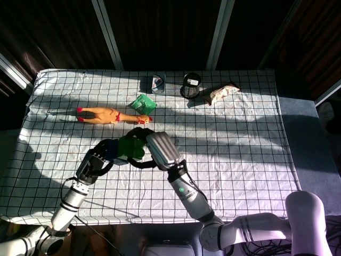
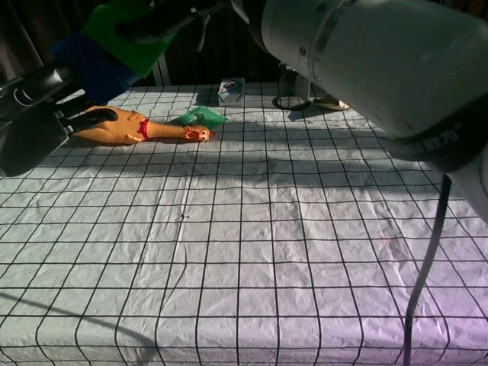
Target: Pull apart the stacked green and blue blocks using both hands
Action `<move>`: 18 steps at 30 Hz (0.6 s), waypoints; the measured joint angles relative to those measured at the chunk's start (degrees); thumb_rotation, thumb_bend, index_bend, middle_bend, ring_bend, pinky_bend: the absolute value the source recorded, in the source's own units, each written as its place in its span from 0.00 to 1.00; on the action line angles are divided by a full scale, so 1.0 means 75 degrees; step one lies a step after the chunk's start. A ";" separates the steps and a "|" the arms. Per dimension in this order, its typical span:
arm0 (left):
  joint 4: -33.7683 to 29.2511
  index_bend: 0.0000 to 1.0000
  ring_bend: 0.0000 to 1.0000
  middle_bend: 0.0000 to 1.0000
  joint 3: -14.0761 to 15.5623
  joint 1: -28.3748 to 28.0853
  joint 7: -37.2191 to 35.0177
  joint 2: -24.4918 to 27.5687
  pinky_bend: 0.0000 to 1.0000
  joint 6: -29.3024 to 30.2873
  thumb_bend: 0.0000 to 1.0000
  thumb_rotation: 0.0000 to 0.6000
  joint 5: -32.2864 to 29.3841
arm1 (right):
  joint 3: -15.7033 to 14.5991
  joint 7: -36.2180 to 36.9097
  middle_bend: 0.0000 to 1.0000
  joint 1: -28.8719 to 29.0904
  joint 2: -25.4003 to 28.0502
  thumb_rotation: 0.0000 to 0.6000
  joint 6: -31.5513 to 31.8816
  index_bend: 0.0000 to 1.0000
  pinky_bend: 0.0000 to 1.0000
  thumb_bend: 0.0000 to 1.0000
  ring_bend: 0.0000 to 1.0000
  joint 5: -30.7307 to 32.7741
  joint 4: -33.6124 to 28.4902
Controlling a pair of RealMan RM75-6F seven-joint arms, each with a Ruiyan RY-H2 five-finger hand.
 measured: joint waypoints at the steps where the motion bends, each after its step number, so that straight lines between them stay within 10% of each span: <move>1: 0.0011 0.76 0.50 0.85 -0.0006 0.0011 -0.0044 0.0003 0.48 0.0013 0.65 1.00 -0.0008 | 0.0015 0.0040 0.71 -0.0016 0.0015 1.00 0.0006 0.96 0.65 0.34 0.62 -0.0010 -0.0015; 18: 0.0125 0.77 0.52 0.86 -0.0050 0.0204 -0.0726 0.0208 0.52 0.0340 0.65 1.00 0.0011 | 0.0251 0.0785 0.71 -0.0309 0.0417 1.00 -0.0154 0.96 0.65 0.34 0.62 0.0159 -0.0064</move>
